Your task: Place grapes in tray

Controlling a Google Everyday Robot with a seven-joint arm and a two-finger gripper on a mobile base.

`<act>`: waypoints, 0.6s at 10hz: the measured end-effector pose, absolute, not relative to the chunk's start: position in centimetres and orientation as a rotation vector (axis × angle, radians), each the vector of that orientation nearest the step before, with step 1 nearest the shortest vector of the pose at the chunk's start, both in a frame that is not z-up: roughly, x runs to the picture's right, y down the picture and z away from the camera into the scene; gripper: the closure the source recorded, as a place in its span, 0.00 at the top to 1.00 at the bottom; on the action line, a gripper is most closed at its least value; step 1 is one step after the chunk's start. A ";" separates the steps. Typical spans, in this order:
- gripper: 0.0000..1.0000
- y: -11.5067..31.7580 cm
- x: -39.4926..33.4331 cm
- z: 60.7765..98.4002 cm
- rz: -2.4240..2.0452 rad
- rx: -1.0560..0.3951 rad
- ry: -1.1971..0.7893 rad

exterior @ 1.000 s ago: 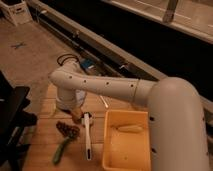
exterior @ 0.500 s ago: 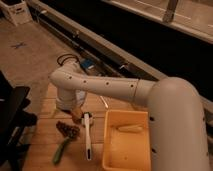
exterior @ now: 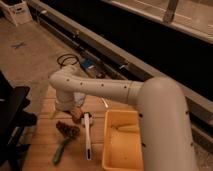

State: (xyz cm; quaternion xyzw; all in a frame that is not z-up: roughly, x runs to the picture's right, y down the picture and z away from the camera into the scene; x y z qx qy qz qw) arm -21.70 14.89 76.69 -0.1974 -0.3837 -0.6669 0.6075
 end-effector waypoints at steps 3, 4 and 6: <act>0.80 16.4 -24.8 78.8 -1.598 -0.459 -0.940; 0.80 16.8 -24.8 79.4 -1.604 -0.459 -0.960; 0.80 17.8 -24.8 80.2 -1.612 -0.468 -0.999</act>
